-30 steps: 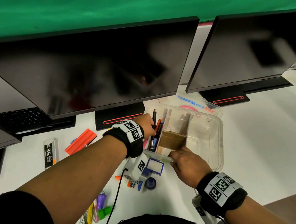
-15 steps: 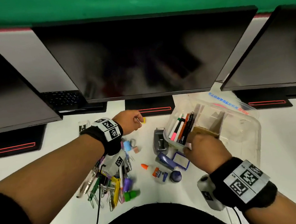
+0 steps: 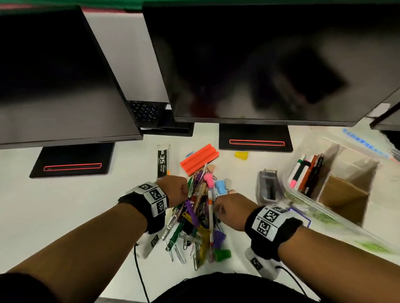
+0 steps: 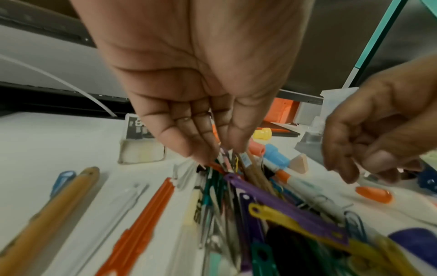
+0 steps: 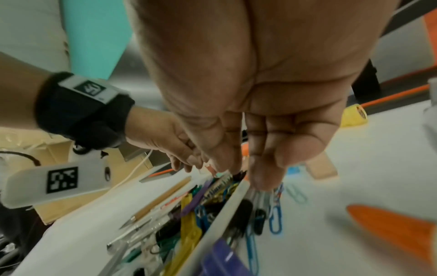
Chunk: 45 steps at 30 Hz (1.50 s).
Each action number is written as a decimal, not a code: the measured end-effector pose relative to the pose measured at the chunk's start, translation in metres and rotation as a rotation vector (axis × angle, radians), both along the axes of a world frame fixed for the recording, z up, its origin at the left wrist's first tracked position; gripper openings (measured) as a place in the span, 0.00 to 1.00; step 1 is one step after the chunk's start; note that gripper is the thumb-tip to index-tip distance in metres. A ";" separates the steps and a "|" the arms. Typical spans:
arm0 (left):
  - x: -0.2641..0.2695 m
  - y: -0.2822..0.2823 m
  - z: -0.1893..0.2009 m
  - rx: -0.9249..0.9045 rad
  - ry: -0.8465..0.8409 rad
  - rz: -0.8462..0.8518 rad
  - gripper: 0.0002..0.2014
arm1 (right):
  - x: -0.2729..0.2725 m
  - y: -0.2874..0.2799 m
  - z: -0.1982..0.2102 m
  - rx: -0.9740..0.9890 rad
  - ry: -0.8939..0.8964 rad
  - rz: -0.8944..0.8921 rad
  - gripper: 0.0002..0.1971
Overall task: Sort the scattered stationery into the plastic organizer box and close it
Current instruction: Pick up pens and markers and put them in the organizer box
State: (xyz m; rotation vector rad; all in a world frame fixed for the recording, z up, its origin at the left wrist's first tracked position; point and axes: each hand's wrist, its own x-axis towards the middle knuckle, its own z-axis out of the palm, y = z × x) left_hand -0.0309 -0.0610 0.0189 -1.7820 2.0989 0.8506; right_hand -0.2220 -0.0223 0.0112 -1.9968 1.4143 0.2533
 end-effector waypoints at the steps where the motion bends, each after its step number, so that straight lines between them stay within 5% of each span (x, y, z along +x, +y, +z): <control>1: 0.002 0.000 -0.003 -0.010 0.001 0.002 0.11 | 0.006 -0.002 -0.005 0.008 0.022 -0.029 0.12; 9: -0.009 0.002 -0.029 0.046 -0.003 -0.014 0.15 | 0.031 -0.011 -0.031 0.058 0.206 -0.202 0.18; 22: -0.025 -0.001 -0.045 0.016 0.059 -0.062 0.15 | 0.006 -0.020 -0.026 0.042 0.133 -0.471 0.13; 28: -0.016 -0.013 -0.031 0.067 0.179 0.119 0.07 | 0.015 -0.013 -0.028 -0.061 0.093 -0.440 0.14; 35: 0.007 -0.028 -0.030 0.060 0.156 0.293 0.15 | 0.018 -0.013 -0.028 -0.065 0.123 -0.348 0.14; 45: 0.004 -0.020 -0.038 -0.053 0.117 0.160 0.05 | 0.012 -0.006 -0.014 0.002 0.120 -0.376 0.15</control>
